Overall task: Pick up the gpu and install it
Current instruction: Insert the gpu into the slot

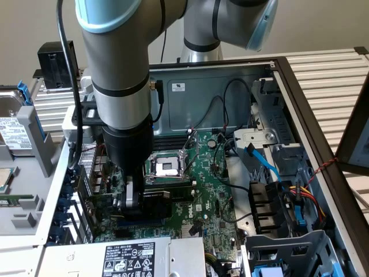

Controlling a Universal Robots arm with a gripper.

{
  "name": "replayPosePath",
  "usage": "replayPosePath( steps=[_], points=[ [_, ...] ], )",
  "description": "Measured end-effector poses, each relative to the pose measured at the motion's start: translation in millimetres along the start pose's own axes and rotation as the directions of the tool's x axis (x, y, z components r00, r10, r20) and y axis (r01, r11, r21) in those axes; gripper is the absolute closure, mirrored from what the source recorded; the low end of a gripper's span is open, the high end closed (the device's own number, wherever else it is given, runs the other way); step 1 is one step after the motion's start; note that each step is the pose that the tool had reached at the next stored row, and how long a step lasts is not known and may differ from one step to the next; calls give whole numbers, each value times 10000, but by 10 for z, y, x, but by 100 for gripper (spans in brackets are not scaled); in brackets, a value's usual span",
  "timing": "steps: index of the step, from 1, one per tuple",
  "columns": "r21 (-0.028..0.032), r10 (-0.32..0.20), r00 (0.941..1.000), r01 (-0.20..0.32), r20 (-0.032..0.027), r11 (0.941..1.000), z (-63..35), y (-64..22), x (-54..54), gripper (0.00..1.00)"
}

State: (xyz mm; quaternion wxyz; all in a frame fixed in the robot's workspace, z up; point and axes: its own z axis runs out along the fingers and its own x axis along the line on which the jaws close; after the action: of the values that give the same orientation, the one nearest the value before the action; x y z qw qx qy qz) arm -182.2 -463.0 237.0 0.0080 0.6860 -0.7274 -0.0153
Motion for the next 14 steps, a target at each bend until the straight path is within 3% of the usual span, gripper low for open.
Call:
replayPosePath(
  steps=[14],
  points=[
    [-5,0,10000,0,-4,10000,-2,-28,5,72]
  ],
)
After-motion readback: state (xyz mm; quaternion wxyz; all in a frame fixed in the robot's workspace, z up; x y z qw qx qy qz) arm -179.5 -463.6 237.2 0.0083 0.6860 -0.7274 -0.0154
